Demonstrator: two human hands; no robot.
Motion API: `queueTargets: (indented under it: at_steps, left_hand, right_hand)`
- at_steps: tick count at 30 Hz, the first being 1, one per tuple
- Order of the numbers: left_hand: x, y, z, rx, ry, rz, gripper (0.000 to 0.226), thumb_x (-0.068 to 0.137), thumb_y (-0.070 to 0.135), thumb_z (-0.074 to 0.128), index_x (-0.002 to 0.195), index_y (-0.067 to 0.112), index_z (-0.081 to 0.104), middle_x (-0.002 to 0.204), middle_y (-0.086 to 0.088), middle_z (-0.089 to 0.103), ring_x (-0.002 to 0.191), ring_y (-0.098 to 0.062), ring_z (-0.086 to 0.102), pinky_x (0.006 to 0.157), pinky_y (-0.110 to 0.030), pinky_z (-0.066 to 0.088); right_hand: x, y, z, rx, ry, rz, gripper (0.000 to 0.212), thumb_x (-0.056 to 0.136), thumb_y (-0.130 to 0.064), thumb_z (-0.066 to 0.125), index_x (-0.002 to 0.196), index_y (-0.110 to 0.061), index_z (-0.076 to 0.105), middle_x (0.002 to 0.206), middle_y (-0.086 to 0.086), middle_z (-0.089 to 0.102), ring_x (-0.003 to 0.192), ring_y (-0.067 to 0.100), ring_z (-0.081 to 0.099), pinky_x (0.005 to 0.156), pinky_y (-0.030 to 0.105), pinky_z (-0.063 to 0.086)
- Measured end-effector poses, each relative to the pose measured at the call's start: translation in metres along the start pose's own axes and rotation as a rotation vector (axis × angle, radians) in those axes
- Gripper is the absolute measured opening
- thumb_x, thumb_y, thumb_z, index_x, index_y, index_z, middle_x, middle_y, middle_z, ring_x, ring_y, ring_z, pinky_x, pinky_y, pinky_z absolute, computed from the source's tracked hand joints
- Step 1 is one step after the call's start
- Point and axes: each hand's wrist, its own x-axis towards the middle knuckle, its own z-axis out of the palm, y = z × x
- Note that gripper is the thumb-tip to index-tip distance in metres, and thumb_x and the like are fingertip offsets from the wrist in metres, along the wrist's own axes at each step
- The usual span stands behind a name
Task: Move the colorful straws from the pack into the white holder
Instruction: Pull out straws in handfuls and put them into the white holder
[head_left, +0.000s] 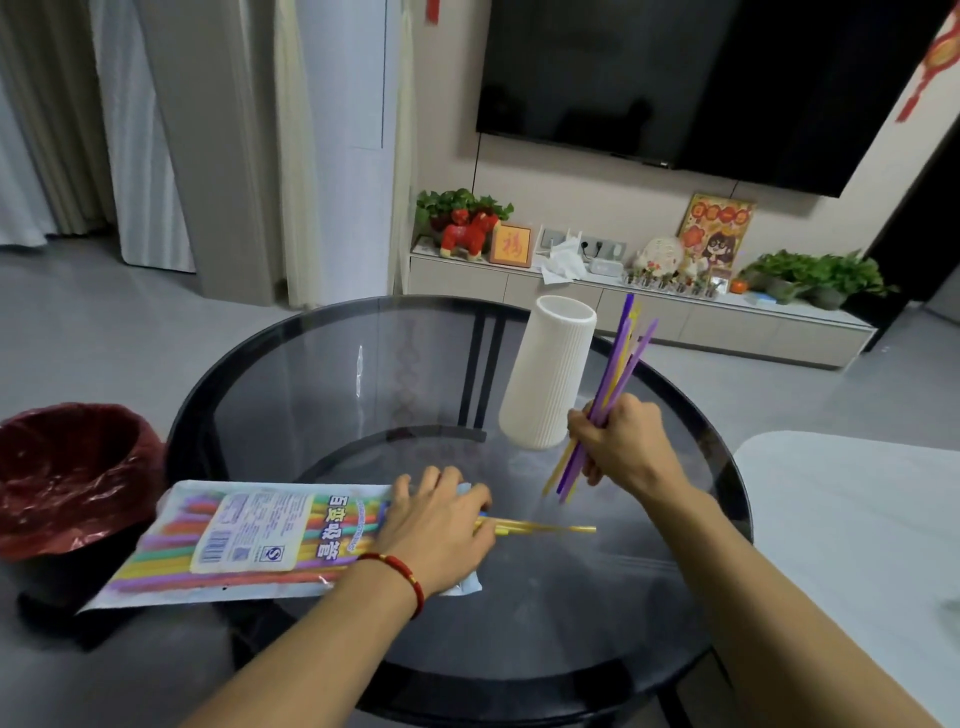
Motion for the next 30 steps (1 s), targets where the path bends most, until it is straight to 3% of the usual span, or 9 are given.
queueTargets:
  at_steps: [6,9,13,18,22,25,28,30]
  left_hand:
    - [0.003,0.005,0.000,-0.006,0.017,0.007,0.034,0.097,0.047,0.035,0.119,0.030,0.055,0.128,-0.001,0.049,0.118,-0.024,0.043,0.107,-0.050,0.030]
    - [0.005,0.008,0.000,-0.030,0.038,0.009,0.034,0.098,0.047,0.035,0.119,0.029,0.056,0.128,-0.001,0.050,0.118,-0.023,0.043,0.108,-0.049,0.031]
    - [0.009,0.006,-0.001,-0.073,0.075,0.030,0.034,0.099,0.047,0.035,0.119,0.028,0.055,0.126,0.001,0.050,0.117,-0.022,0.044,0.107,-0.046,0.033]
    - [0.010,0.004,-0.001,-0.110,0.101,0.051,0.036,0.100,0.046,0.034,0.125,0.029,0.053,0.127,0.002,0.049,0.119,-0.019,0.043,0.107,-0.044,0.034]
    - [0.008,0.005,-0.001,-0.097,0.115,0.058,0.035,0.100,0.045,0.034,0.125,0.028,0.053,0.130,0.003,0.048,0.121,-0.020,0.041,0.109,-0.045,0.031]
    - [0.007,0.004,-0.001,-0.091,0.117,0.054,0.034,0.100,0.044,0.034,0.124,0.028,0.052,0.129,0.003,0.047,0.121,-0.020,0.040,0.109,-0.045,0.030]
    - [0.007,0.003,-0.003,-0.091,0.134,0.051,0.034,0.100,0.044,0.033,0.125,0.029,0.052,0.129,0.003,0.047,0.120,-0.020,0.040,0.108,-0.045,0.031]
    - [0.006,0.003,-0.005,-0.085,0.143,0.051,0.035,0.100,0.045,0.033,0.126,0.029,0.051,0.129,0.003,0.046,0.120,-0.020,0.040,0.108,-0.045,0.030]
  right_hand:
    - [-0.005,0.005,0.005,0.082,-0.025,0.039,0.036,0.103,-0.016,0.059,0.073,0.000,0.070,0.052,0.010,0.073,0.043,0.020,0.072,0.051,0.024,0.062]
    - [-0.002,0.002,-0.002,0.176,0.061,0.071,0.035,0.101,-0.014,0.059,0.071,-0.001,0.072,0.053,0.012,0.073,0.045,0.023,0.073,0.054,0.031,0.065]
    - [0.013,-0.015,-0.026,0.649,0.158,0.155,0.027,0.098,-0.011,0.060,0.082,0.006,0.074,0.060,0.019,0.073,0.048,0.027,0.069,0.048,0.029,0.059]
    - [0.047,-0.042,-0.059,1.033,0.322,0.233,0.018,0.098,-0.010,0.062,0.089,0.005,0.065,0.058,0.013,0.069,0.043,0.018,0.066,0.044,0.023,0.056]
    - [0.079,-0.052,-0.069,0.884,0.515,0.253,0.023,0.093,-0.018,0.063,0.104,0.002,0.063,0.087,0.022,0.076,0.057,0.027,0.076,0.056,0.032,0.064]
    - [0.092,-0.055,-0.063,0.602,0.581,0.233,0.018,0.088,-0.027,0.059,0.084,-0.010,0.062,0.086,0.023,0.078,0.072,0.038,0.079,0.071,0.049,0.067]
    - [0.101,-0.059,-0.051,0.566,0.512,0.217,0.018,0.091,-0.024,0.057,0.076,-0.013,0.061,0.058,0.010,0.073,0.050,0.026,0.075,0.049,0.037,0.064]
    - [0.108,-0.059,-0.043,0.503,0.390,0.231,0.024,0.090,-0.022,0.058,0.078,-0.005,0.070,0.060,0.013,0.073,0.042,0.020,0.067,0.043,0.028,0.054]
